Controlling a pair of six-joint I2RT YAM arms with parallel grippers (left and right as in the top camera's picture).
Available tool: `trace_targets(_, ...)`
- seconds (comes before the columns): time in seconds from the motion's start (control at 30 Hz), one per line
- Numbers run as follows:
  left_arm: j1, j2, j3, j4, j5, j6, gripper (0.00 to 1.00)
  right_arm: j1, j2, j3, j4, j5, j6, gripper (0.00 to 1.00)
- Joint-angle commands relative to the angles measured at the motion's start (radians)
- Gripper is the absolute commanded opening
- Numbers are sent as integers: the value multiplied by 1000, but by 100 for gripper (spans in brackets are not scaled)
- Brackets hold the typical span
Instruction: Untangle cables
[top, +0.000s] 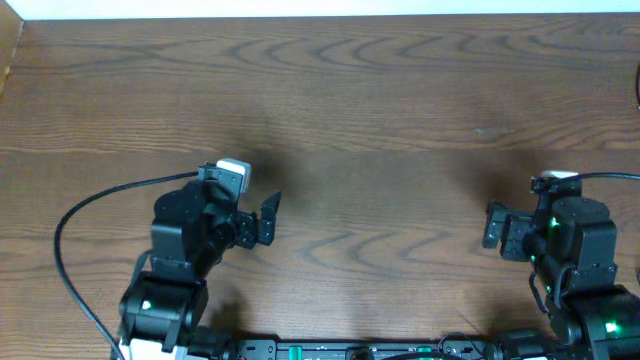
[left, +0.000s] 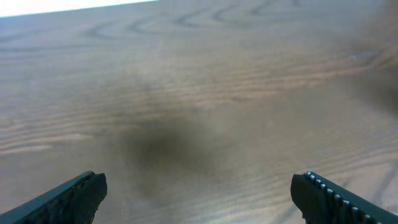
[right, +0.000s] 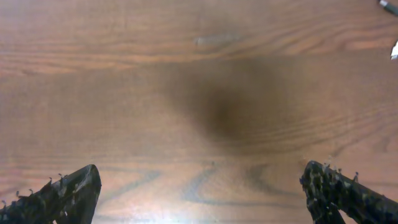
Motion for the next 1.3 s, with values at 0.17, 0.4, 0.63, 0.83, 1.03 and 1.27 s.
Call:
trace_targets(0.17, 2, -1, -2, -22, -21, 10, 100, 2, -4, -4, -69, 1, 10, 99)
trace_targets(0.4, 2, 16, -2, -42, -82, 14, 100, 2, -3, -4, -95, 1, 10, 99)
trace_targets(0.63, -16, -3, -2, -39, -132, 14, 100, 2, -3, -4, -96, 1, 10, 99)
trace_targets(0.83, 35, -132, -5, -39, -179, 14, 100, 2, -3, -4, -96, 1, 10, 99)
trace_targets(1.03, 116, -270, -8, -43, -163, 10, 100, 2, -4, -4, -96, 1, 10, 99)
trace_targets(1.27, 129, -386, -34, -101, -164, 10, 100, 2, -4, -4, -96, 1, 10, 99)
